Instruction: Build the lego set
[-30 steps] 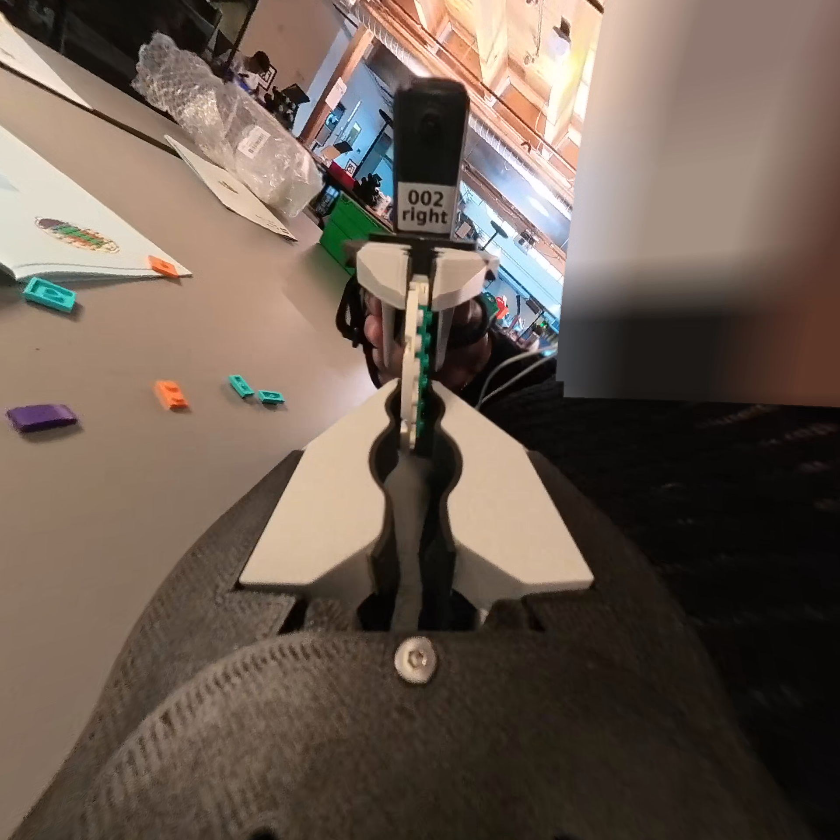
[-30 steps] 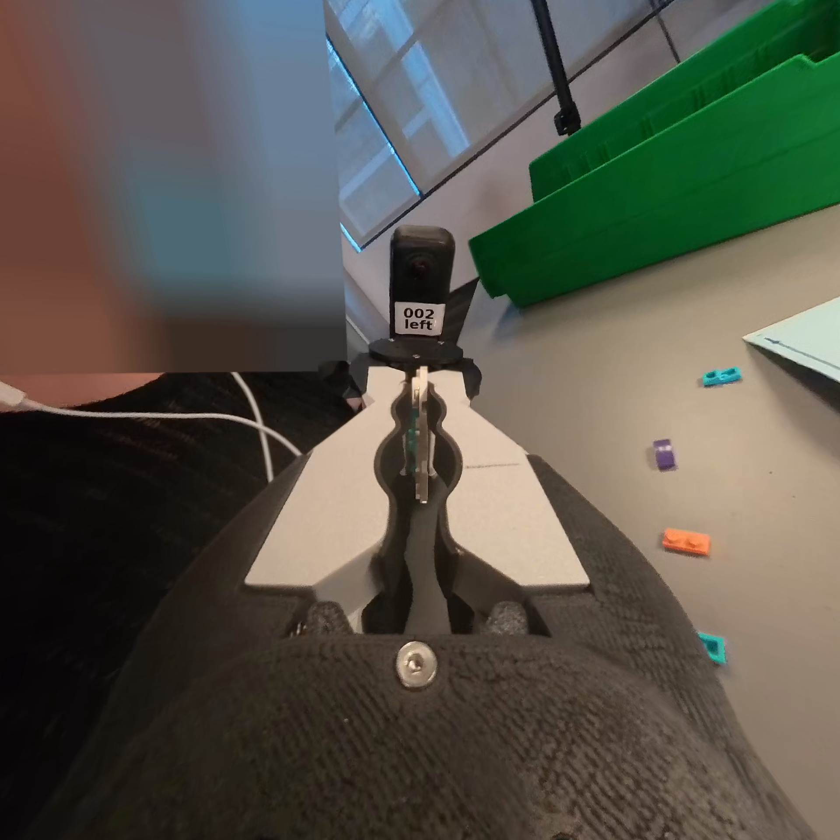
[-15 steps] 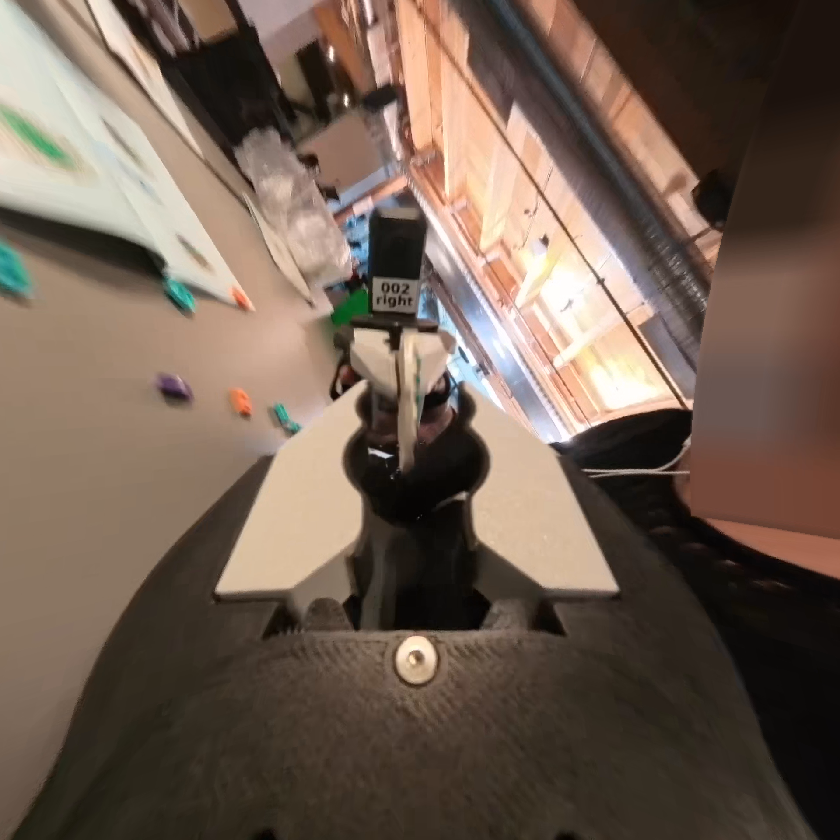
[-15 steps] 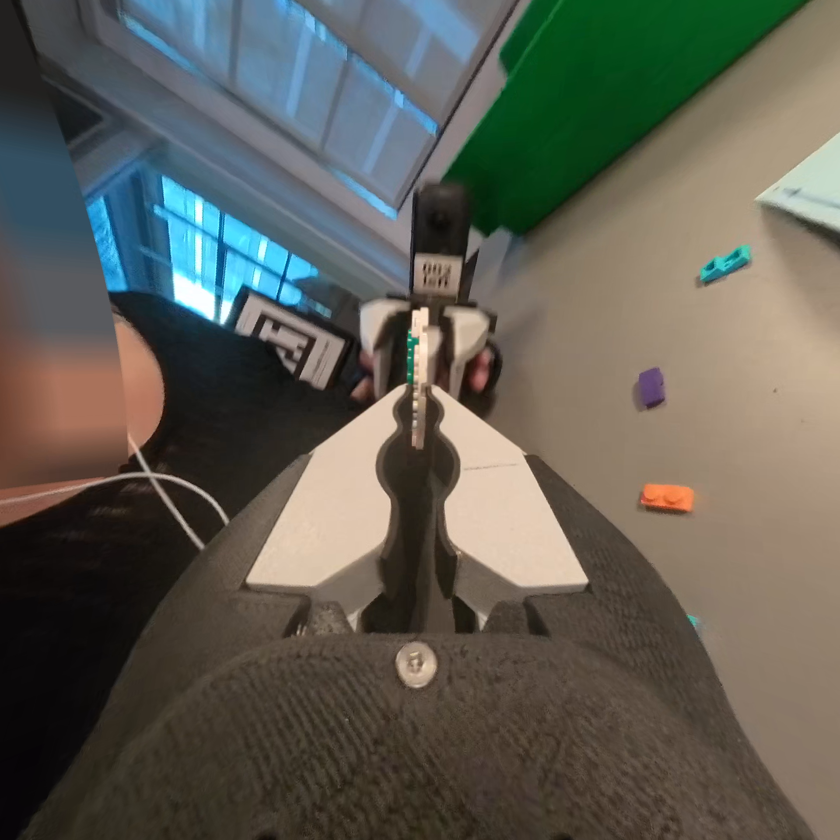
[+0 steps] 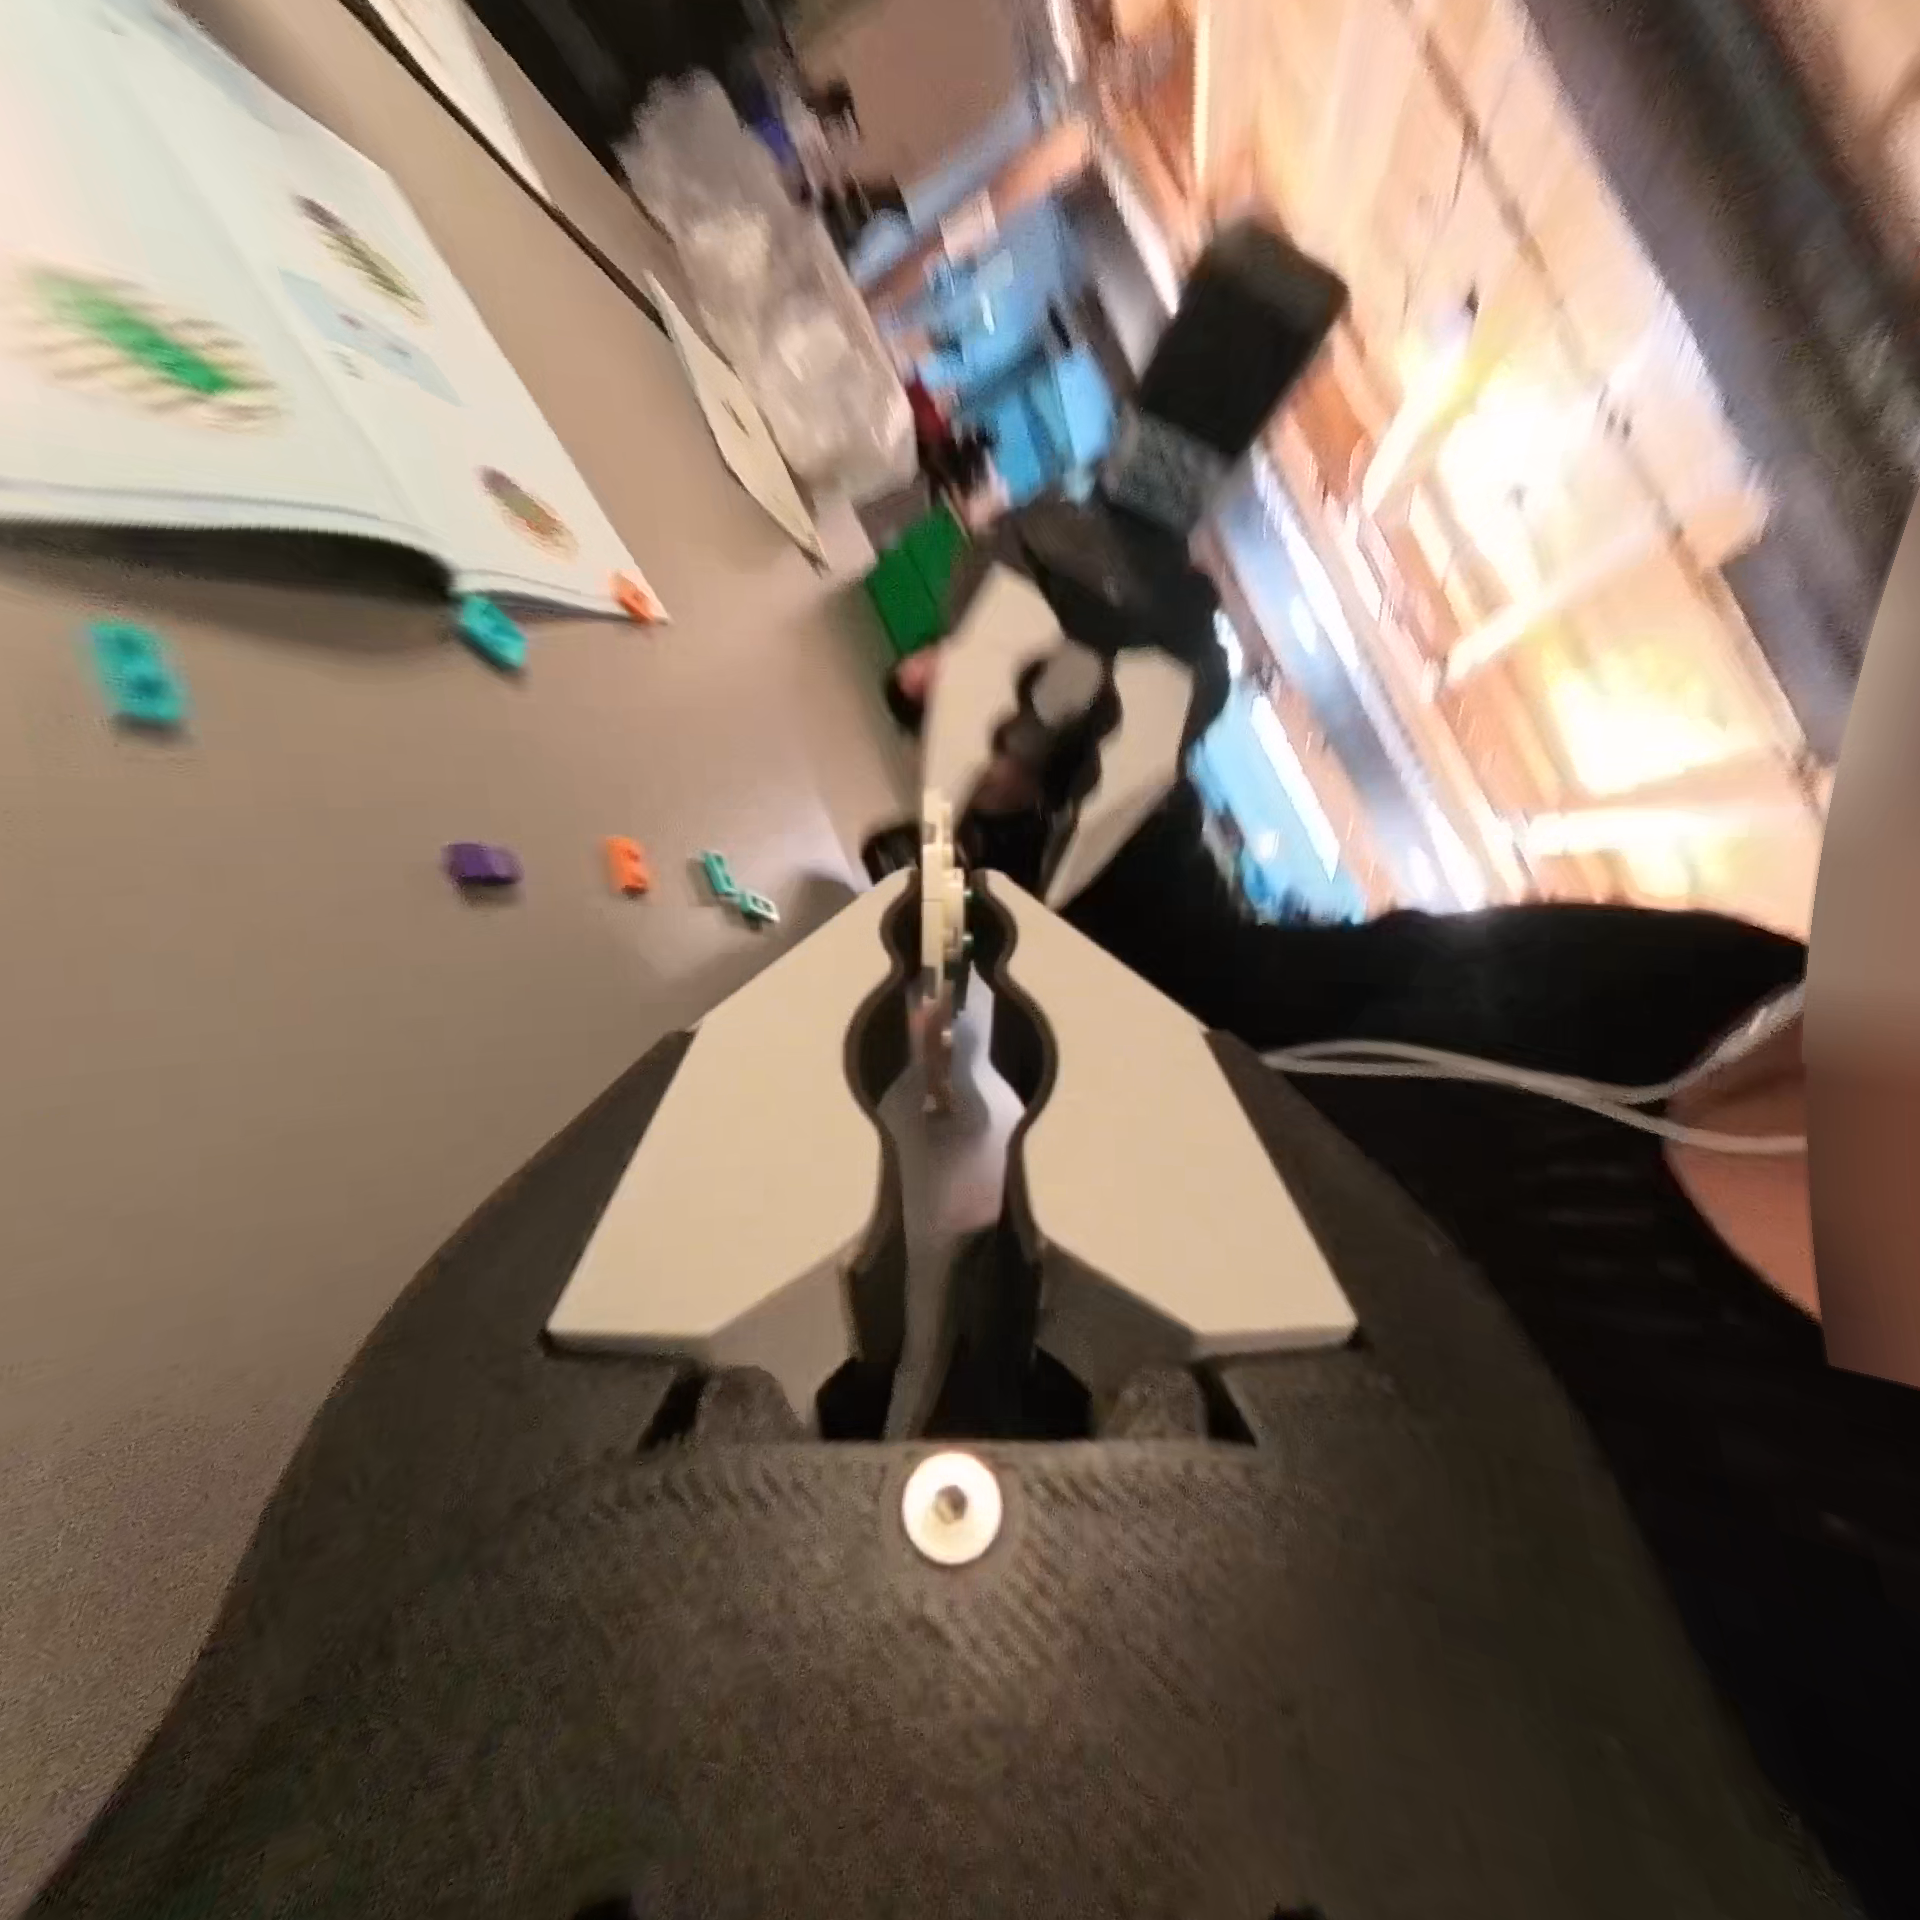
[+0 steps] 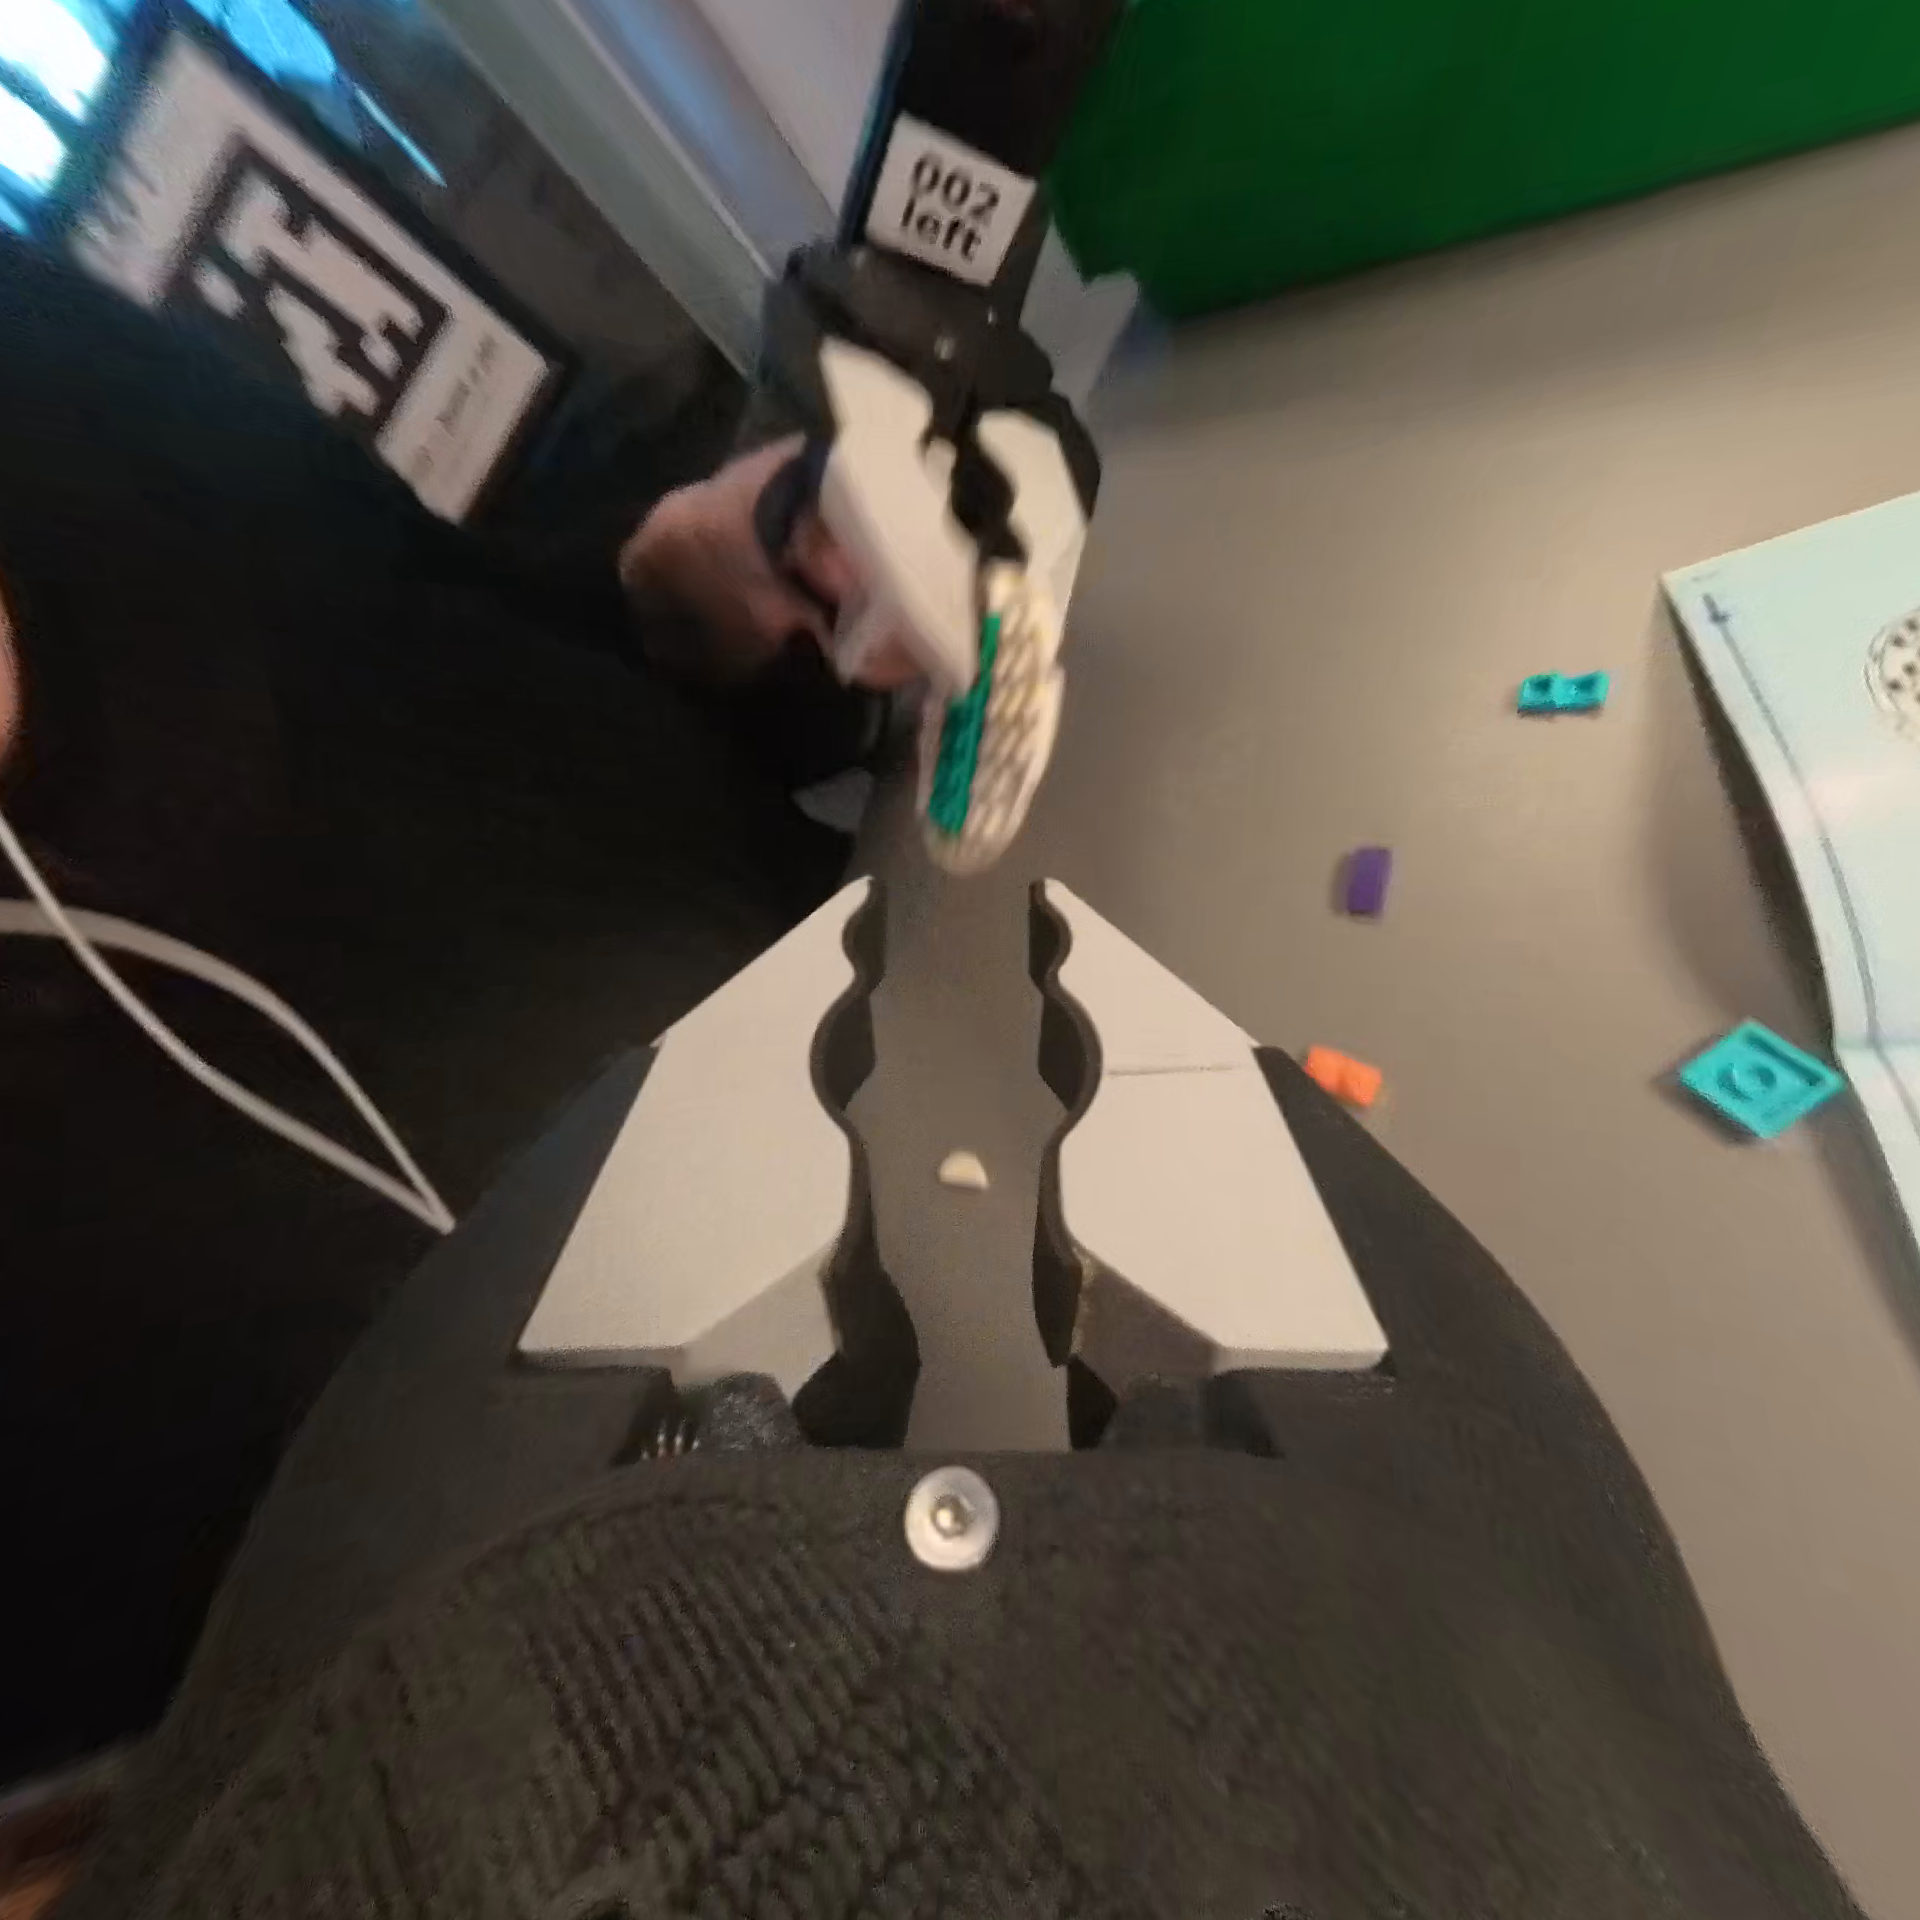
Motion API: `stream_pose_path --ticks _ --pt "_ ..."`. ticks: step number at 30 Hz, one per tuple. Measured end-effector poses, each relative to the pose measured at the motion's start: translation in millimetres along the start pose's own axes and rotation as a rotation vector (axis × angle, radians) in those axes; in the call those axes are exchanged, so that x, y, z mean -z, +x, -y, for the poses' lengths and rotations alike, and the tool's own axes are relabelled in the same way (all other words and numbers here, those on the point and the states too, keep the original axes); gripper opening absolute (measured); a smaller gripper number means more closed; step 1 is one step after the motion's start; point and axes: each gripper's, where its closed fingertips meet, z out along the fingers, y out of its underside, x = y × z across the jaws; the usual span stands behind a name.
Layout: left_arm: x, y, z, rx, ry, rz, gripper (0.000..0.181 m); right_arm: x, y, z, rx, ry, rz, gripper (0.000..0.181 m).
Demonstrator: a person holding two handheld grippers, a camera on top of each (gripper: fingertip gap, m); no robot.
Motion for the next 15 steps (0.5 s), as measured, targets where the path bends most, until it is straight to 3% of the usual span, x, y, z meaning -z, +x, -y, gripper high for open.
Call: stream_pose_path --ticks 4,6,10,15 --pt "18.9 -20.9 -8.5 0.208 0.196 0.042 0.007 -4.8 -17.6 -57.5 0.169 -0.113 -0.028 0.026" --pt "18.7 -24.5 -20.4 0.282 0.232 0.04 0.007 -10.5 -27.6 -78.0 0.266 -0.154 0.001 0.038" --pt "11.6 -27.7 -36.8 0.308 0.242 0.063 0.008 -18.8 -27.5 -95.3 0.392 -0.193 0.03 0.044" --pt "11.1 -29.8 -41.8 0.284 0.24 0.079 0.008 -30.3 -11.9 -112.2 0.469 -0.312 0.045 0.033"
